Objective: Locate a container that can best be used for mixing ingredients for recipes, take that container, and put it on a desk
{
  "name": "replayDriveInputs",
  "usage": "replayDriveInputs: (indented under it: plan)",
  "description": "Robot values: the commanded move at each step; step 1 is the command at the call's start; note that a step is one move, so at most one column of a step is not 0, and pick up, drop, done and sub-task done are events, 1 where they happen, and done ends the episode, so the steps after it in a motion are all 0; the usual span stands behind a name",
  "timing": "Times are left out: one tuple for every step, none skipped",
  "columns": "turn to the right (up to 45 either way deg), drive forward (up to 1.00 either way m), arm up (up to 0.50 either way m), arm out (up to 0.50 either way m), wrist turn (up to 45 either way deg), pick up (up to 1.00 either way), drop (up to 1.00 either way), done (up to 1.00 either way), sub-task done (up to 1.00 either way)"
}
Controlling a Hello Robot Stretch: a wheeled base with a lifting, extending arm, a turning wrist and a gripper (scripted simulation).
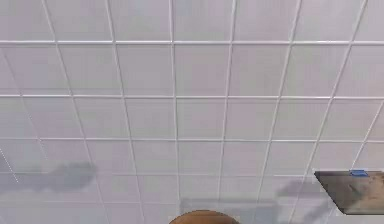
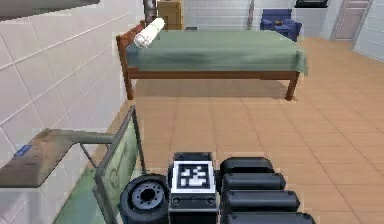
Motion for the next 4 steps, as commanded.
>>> replayDriveInputs:
  plan:
    - [0.0, 0.55, 0.0, 0.0, 0.0, 0.0, 0.0, 0.0, 0.0]
    - [3.0, 0.0, 0.0, 0.0, 0.0, 0.0, 0.0, 0.0, 0.0]
    - [0.0, 0.0, 0.0, 0.42, 0.0, 0.0, 0.0, 0.0, 0.0]
    - [0.0, 0.0, 0.0, 0.0, 45.0, 0.0, 0.0, 0.0, 0.0]
